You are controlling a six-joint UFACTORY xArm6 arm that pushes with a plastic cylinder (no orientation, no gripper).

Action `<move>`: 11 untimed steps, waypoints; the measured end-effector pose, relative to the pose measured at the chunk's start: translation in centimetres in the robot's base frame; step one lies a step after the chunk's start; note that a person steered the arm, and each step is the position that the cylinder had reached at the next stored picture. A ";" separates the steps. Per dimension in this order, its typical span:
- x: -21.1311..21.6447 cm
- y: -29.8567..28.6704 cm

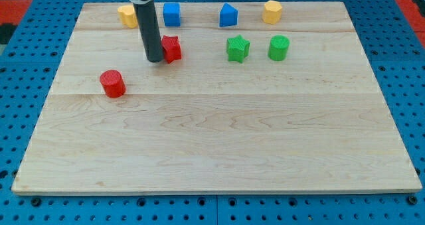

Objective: Push the red circle below the yellow heart

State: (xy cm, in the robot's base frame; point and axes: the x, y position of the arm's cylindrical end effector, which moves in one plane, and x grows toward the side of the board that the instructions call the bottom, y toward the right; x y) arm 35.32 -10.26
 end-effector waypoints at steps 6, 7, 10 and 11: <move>3.6 -9.6; 1.2 -10.6; -0.3 -14.0; -1.0 -11.0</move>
State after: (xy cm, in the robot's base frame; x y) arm 34.28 -21.26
